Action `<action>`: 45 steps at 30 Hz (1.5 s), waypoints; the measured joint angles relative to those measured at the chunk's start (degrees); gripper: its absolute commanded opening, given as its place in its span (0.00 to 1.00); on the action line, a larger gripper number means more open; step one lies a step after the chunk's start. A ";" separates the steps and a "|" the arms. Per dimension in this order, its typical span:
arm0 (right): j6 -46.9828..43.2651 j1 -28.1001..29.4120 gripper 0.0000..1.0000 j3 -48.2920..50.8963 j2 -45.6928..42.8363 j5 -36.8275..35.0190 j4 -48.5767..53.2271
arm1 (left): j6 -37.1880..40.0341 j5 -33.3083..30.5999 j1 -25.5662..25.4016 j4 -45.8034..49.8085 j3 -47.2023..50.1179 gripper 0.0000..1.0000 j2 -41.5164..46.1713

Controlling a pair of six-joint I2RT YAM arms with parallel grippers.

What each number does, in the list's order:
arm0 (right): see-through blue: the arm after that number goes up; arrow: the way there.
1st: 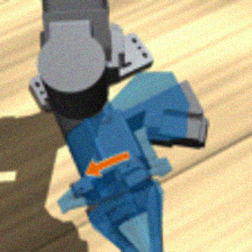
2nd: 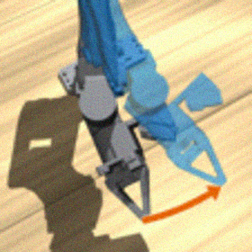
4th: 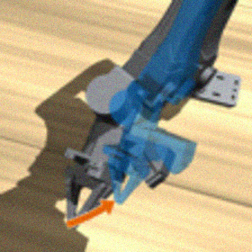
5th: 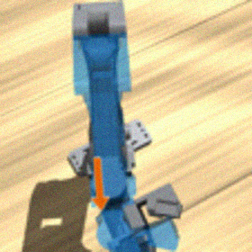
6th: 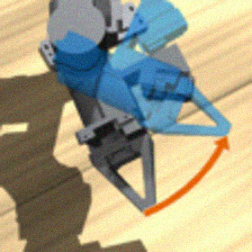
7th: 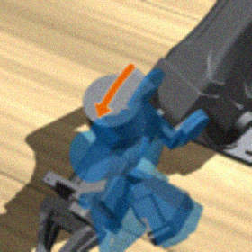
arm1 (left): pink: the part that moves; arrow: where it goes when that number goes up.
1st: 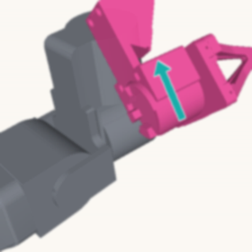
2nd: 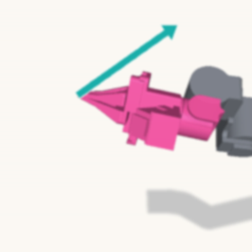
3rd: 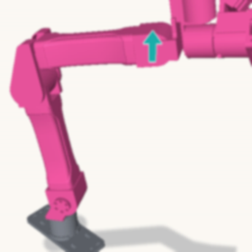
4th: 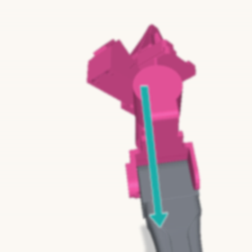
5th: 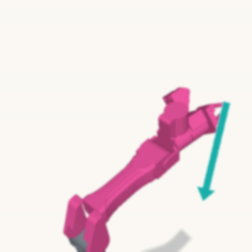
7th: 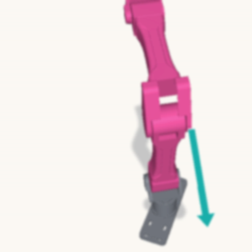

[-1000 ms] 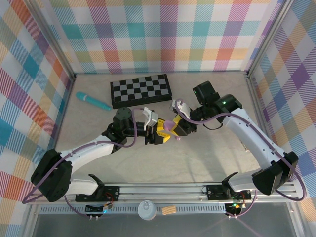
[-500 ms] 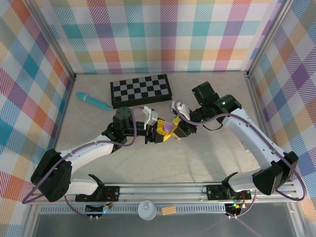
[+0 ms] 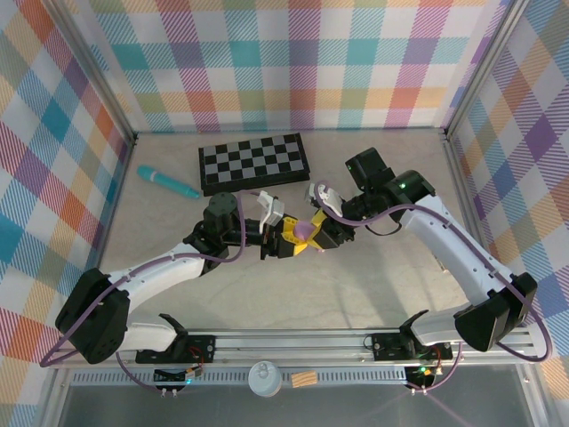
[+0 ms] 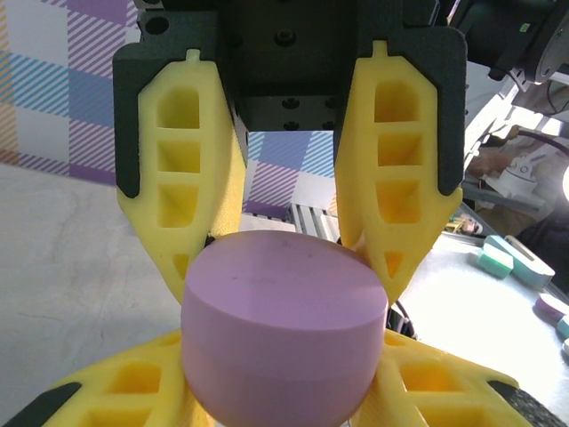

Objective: Insert wireless bluetooth earbuds into charging case

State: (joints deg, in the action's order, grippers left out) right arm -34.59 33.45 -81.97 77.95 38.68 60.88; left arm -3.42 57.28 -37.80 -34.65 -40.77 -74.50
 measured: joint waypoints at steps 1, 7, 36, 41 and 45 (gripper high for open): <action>-0.09 0.00 0.36 0.00 0.00 0.00 0.11 | -0.04 0.13 0.00 0.02 0.00 0.33 -0.04; -0.26 0.15 0.36 0.00 0.02 -0.04 0.44 | -0.92 0.79 0.00 -0.70 0.00 0.41 -0.48; -0.61 0.37 0.48 0.66 -1.07 -0.92 -0.11 | -4.11 2.25 -0.02 -3.21 0.00 0.26 -1.36; -0.68 0.37 0.62 1.07 -1.29 -1.57 -0.76 | -4.50 2.89 -0.02 -4.52 0.00 0.25 -1.51; -0.61 0.37 0.63 2.21 -2.54 -1.84 -1.73 | -4.52 3.15 -0.02 -5.20 0.00 0.26 -1.53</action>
State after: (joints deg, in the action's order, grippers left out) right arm -35.20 33.82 -79.77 75.42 36.84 59.16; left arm -7.94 60.42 -37.82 -39.86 -40.77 -76.03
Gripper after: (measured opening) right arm 0.621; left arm 0.345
